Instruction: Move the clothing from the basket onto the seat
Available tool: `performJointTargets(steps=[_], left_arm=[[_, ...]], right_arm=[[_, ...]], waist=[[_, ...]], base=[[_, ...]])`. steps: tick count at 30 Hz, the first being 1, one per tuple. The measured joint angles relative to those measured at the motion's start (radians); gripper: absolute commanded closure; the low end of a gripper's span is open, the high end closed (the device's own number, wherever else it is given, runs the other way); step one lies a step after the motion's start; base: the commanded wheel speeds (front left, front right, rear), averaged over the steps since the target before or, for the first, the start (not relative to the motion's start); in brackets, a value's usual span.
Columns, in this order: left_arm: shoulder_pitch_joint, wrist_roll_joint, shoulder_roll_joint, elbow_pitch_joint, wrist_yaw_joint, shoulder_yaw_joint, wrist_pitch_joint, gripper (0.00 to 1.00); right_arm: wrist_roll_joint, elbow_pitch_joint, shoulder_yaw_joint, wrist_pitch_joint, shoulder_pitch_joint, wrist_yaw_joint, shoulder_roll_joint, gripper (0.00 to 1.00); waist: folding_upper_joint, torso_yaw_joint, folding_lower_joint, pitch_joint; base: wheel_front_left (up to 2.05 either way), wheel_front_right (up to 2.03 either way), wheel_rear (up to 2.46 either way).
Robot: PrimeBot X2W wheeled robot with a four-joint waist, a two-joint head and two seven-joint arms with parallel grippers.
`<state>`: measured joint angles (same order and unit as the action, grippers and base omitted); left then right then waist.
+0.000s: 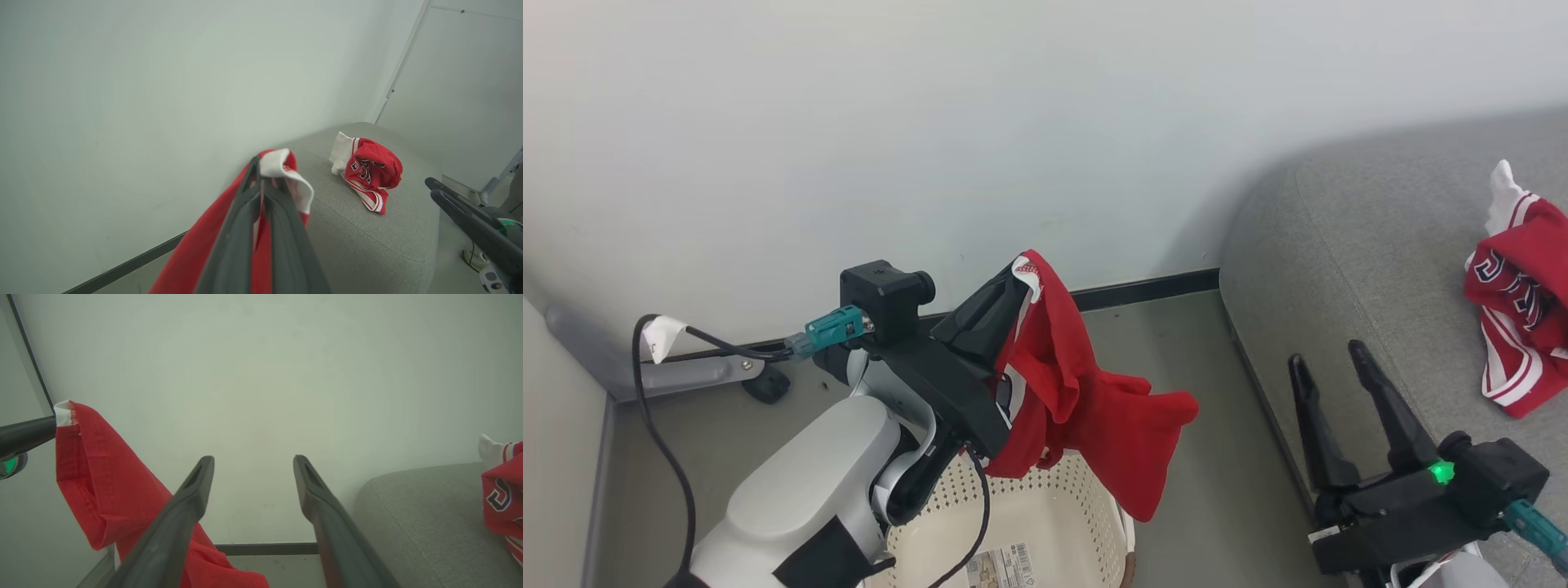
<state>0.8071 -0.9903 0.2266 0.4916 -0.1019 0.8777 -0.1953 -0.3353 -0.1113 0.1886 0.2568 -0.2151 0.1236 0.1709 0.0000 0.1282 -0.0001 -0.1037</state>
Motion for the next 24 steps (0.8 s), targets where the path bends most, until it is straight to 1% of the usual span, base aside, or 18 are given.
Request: performJointTargets(steps=[5, 9, 13, 15, 18, 21, 24], left_arm=[[0.010, 0.000, -0.009, -0.022, 0.014, -0.001, 0.003, 1.00], [0.013, -0.001, -0.015, -0.036, 0.015, -0.001, 0.011, 1.00], [0.021, -0.002, -0.015, -0.051, 0.023, -0.001, 0.019, 1.00], [0.027, -0.002, -0.016, -0.059, 0.024, -0.001, 0.024, 1.00], [0.028, -0.002, -0.018, -0.072, 0.024, 0.000, 0.030, 1.00], [0.032, -0.005, -0.034, -0.074, 0.024, 0.004, 0.036, 1.00], [0.035, -0.008, -0.048, -0.078, 0.024, 0.007, 0.045, 1.00]], right_arm=[[0.000, -0.011, 0.077, 0.000, -0.001, 0.000, 0.020, 0.00], [-0.019, -0.054, 0.116, -0.013, -0.014, 0.000, 0.025, 0.00], [-0.006, -0.110, 0.191, -0.042, -0.088, 0.000, 0.052, 0.00], [0.002, -0.138, 0.221, -0.055, -0.121, 0.000, 0.053, 0.00], [0.001, -0.176, 0.294, -0.080, -0.170, 0.000, 0.053, 0.00], [0.000, -0.217, 0.372, -0.105, -0.218, 0.001, 0.065, 0.00], [-0.002, -0.264, 0.425, -0.130, -0.245, 0.001, 0.083, 0.00]], waist=[[0.0000, 0.006, 0.0000, 0.016], [0.0000, 0.006, 0.0002, 0.017], [0.0002, 0.001, 0.0001, 0.016], [0.0001, -0.002, 0.0002, 0.016], [0.0001, -0.007, 0.0002, 0.015], [0.0001, -0.015, 0.0002, 0.015], [0.0001, -0.027, 0.0002, 0.017]], base=[[0.00, 0.00, 0.00], [0.00, 0.00, 0.00], [0.00, 0.00, 0.00], [0.00, 0.00, 0.00], [0.00, 0.00, 0.00], [0.00, 0.00, 0.00], [0.00, 0.00, 0.00]])
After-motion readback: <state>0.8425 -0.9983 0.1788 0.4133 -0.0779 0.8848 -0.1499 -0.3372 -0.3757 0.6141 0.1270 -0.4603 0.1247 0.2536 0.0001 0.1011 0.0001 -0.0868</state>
